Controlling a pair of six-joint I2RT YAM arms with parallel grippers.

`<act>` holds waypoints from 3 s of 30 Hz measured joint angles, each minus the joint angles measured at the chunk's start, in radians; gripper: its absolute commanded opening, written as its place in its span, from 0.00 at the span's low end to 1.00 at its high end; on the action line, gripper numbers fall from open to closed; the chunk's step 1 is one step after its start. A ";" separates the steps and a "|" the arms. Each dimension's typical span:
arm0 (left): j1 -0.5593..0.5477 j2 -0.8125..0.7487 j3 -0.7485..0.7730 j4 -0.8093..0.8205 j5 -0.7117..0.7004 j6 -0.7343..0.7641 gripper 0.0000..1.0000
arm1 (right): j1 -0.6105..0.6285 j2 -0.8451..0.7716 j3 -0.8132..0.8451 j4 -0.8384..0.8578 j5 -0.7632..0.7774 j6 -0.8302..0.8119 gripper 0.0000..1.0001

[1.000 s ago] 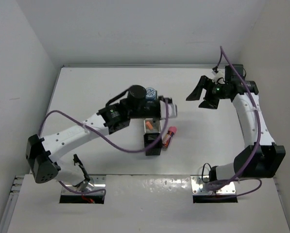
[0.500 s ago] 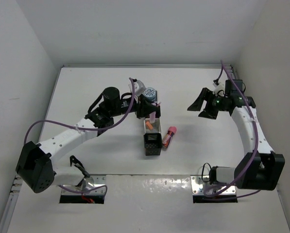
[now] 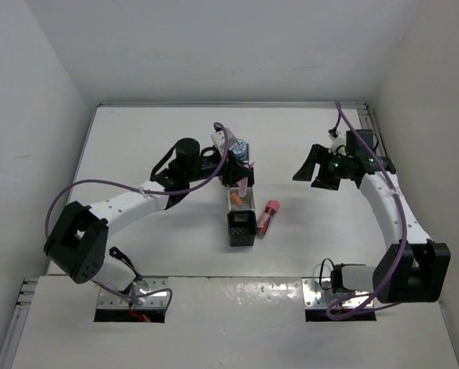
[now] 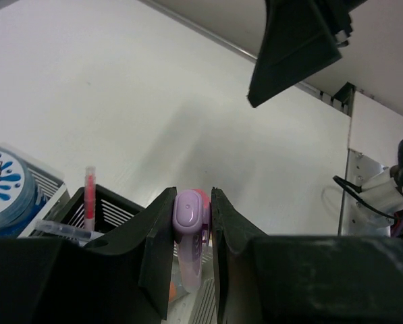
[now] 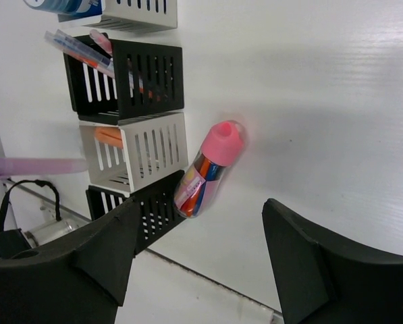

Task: Sort the stationery into containers
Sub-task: Place the stationery into the container, then grab a piece of stationery with the right arm, then place the stationery into the container

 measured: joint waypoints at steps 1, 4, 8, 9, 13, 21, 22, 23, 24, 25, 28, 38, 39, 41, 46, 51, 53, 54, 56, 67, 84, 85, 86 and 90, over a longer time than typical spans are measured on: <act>0.005 0.008 0.000 0.000 -0.003 -0.002 0.05 | 0.002 0.001 0.000 0.001 0.004 0.000 0.71; 0.020 0.035 0.000 0.003 -0.014 -0.010 0.09 | 0.002 0.005 -0.001 0.008 0.013 0.002 0.71; 0.029 0.068 -0.007 0.008 -0.031 -0.037 0.11 | 0.019 0.018 -0.029 0.036 0.035 0.032 0.70; 0.032 0.075 -0.008 0.008 -0.033 -0.049 0.12 | 0.024 0.024 -0.041 0.043 0.039 0.047 0.70; 0.043 0.111 -0.008 0.017 -0.035 -0.094 0.28 | 0.042 0.077 -0.079 0.054 0.052 0.127 0.71; 0.045 0.130 0.002 -0.035 -0.067 -0.117 0.61 | 0.171 0.298 0.053 -0.058 0.251 0.305 0.71; 0.045 0.130 0.010 -0.048 -0.073 -0.117 0.63 | 0.194 0.324 0.078 -0.069 0.274 0.324 0.71; 0.045 0.130 0.021 -0.064 -0.078 -0.117 0.64 | 0.220 0.345 0.098 -0.079 0.297 0.343 0.71; 0.045 0.130 0.035 -0.080 -0.084 -0.118 0.65 | 0.242 0.359 0.109 -0.085 0.313 0.359 0.70; 0.045 0.130 0.049 -0.092 -0.087 -0.121 0.65 | 0.267 0.370 0.116 -0.094 0.331 0.376 0.70; 0.045 0.126 0.100 -0.126 -0.098 -0.124 0.66 | 0.327 0.389 0.121 -0.123 0.374 0.420 0.70; 0.066 0.012 0.240 -0.201 -0.118 -0.093 0.69 | 0.399 0.510 0.178 -0.172 0.445 0.473 0.70; 0.069 -0.004 0.241 -0.204 -0.119 -0.085 0.69 | 0.403 0.518 0.179 -0.175 0.447 0.476 0.71; 0.077 -0.032 0.241 -0.208 -0.122 -0.074 0.69 | 0.410 0.536 0.182 -0.179 0.447 0.481 0.71; 0.094 -0.074 0.242 -0.233 -0.125 -0.053 0.70 | 0.415 0.616 0.208 -0.182 0.446 0.490 0.69; 0.109 -0.103 0.242 -0.270 -0.128 -0.029 0.70 | 0.409 0.672 0.216 -0.173 0.412 0.491 0.61; 0.117 -0.114 0.242 -0.285 -0.129 -0.025 0.70 | 0.403 0.678 0.216 -0.172 0.394 0.491 0.55; 0.122 -0.121 0.241 -0.291 -0.129 -0.024 0.70 | 0.398 0.678 0.216 -0.170 0.386 0.489 0.53; 0.132 -0.135 0.240 -0.303 -0.129 -0.024 0.71 | 0.383 0.678 0.216 -0.169 0.374 0.487 0.40; 0.191 -0.212 0.223 -0.325 -0.129 0.006 0.71 | 0.223 0.653 0.220 -0.171 0.344 0.373 0.00; 0.246 -0.320 0.156 -0.360 -0.131 0.089 0.75 | 0.322 0.084 -0.008 0.346 0.587 -0.092 0.00; 0.248 -0.323 0.154 -0.365 -0.134 0.093 0.75 | 0.329 0.083 -0.013 0.356 0.595 -0.105 0.00; 0.253 -0.327 0.150 -0.365 -0.137 0.098 0.75 | 0.329 0.083 -0.013 0.365 0.602 -0.114 0.00; 0.274 -0.346 0.136 -0.378 -0.147 0.101 0.75 | 0.330 0.064 -0.013 0.403 0.608 -0.154 0.00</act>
